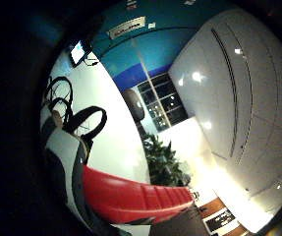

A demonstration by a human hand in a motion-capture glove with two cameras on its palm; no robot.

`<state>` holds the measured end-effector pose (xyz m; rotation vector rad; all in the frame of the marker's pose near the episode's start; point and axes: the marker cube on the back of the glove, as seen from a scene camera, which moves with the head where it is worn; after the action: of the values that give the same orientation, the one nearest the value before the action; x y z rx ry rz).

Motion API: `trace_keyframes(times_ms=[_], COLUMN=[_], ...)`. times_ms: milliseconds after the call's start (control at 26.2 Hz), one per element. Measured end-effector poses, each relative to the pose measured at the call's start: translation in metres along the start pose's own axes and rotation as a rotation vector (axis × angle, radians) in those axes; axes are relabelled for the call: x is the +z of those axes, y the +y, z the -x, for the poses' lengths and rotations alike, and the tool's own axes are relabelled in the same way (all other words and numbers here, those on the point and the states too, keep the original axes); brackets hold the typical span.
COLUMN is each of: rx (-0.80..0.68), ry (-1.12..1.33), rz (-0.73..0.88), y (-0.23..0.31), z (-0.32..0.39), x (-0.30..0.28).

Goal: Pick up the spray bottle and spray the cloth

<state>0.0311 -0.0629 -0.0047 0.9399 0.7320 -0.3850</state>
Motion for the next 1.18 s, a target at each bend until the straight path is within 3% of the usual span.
trace_keyframes(times_ms=[229, 648, 1181], rx=[0.072, 0.691, 1.105], ry=[-0.049, -0.598, -1.277], rz=[0.006, -0.096, -0.200], y=[0.001, -0.062, -0.107], z=[0.004, -0.009, 0.064], x=[-0.001, -0.038, -0.024])
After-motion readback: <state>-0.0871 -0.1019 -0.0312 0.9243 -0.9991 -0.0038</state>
